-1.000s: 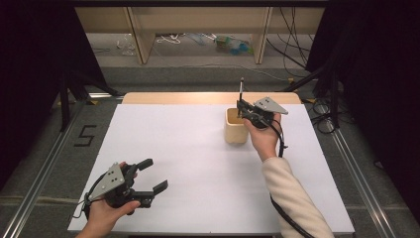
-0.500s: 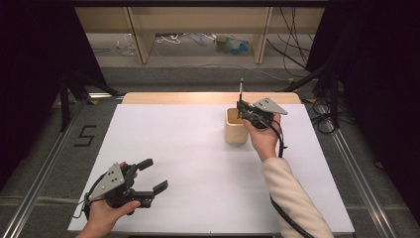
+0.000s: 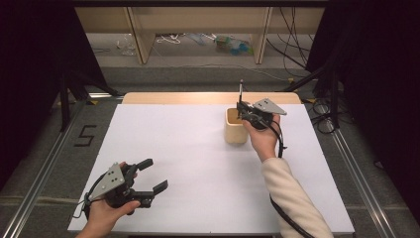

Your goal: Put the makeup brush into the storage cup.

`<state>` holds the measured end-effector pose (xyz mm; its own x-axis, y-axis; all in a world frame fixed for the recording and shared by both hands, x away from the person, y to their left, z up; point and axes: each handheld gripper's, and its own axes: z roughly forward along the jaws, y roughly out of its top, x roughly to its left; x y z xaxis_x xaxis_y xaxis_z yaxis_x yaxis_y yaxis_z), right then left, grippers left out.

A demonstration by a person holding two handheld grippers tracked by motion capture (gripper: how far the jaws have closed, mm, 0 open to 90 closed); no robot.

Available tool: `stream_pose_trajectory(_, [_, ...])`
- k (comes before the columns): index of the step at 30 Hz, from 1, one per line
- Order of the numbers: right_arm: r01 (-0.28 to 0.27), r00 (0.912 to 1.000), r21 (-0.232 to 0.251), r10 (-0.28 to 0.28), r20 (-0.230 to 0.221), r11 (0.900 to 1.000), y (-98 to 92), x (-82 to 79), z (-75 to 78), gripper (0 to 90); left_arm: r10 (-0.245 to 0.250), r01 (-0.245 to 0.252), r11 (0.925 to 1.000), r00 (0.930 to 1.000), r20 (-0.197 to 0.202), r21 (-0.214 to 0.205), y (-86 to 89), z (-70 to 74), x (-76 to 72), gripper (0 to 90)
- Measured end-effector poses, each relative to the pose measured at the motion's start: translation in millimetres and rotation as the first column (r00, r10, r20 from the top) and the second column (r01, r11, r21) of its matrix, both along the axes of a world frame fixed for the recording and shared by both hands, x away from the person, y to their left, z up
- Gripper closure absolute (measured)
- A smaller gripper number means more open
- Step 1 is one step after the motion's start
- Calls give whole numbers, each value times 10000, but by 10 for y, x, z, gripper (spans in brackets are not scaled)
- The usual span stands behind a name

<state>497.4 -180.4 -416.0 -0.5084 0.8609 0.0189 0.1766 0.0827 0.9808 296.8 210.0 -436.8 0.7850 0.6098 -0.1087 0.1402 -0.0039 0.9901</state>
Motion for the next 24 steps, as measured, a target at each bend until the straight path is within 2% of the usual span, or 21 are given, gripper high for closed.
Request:
stream_pose_trajectory(10, [-17,9998,-122,14,-219,9999,0,-1,-16,839,-6,6,10000,10000,-4,9,1,-1,0,128])
stream_pose_trajectory(24, [-65,9999,-85,64,-159,9999,13,10,-37,839,0,0,10000,10000,-13,-1,1,-1,1,128])
